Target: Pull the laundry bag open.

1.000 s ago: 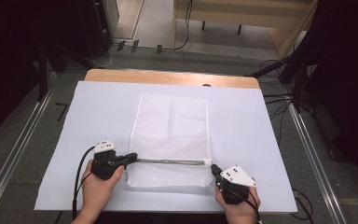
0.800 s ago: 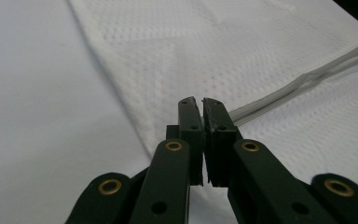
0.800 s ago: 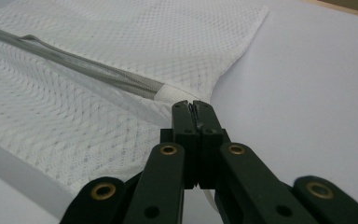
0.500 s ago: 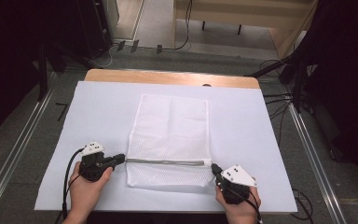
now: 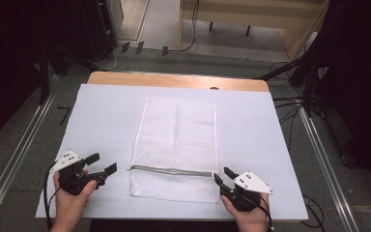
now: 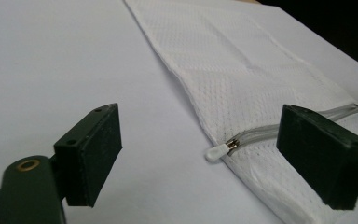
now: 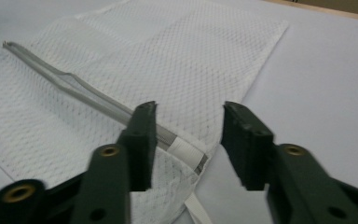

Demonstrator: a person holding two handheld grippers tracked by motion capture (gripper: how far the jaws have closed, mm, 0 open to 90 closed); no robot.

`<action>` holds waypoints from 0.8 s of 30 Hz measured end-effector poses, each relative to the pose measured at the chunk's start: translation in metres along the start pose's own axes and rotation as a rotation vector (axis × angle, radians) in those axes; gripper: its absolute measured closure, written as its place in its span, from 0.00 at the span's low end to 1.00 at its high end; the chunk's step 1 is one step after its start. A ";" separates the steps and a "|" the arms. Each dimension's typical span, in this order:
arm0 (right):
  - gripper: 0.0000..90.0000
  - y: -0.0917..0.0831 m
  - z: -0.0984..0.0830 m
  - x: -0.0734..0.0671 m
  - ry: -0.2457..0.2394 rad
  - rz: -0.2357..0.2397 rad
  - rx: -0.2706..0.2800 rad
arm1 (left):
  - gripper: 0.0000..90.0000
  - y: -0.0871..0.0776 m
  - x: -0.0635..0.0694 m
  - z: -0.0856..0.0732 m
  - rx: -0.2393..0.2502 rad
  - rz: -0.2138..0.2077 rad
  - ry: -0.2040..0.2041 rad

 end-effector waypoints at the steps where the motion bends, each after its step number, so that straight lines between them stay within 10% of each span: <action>1: 0.53 -0.002 0.002 0.002 0.011 0.001 0.010 | 0.14 -0.003 -0.001 0.000 0.006 -0.001 0.008; 13: 0.04 -0.017 -0.004 0.044 0.056 -0.025 0.010 | 0.11 -0.020 -0.027 0.004 0.033 0.016 0.011; 24: 0.00 -0.031 -0.024 0.091 0.123 -0.093 0.006 | 0.08 -0.023 -0.038 0.004 0.034 0.039 0.051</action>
Point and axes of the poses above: each handheld gripper's, and its own axes: y roughly forward along the jaws, z roughly out of its top, x roughly to its right, the point moved 10 cm from there along y, roughly forward along the jaws, and after that the axes turned 12 degrees about -y, right-handed, at the moved point
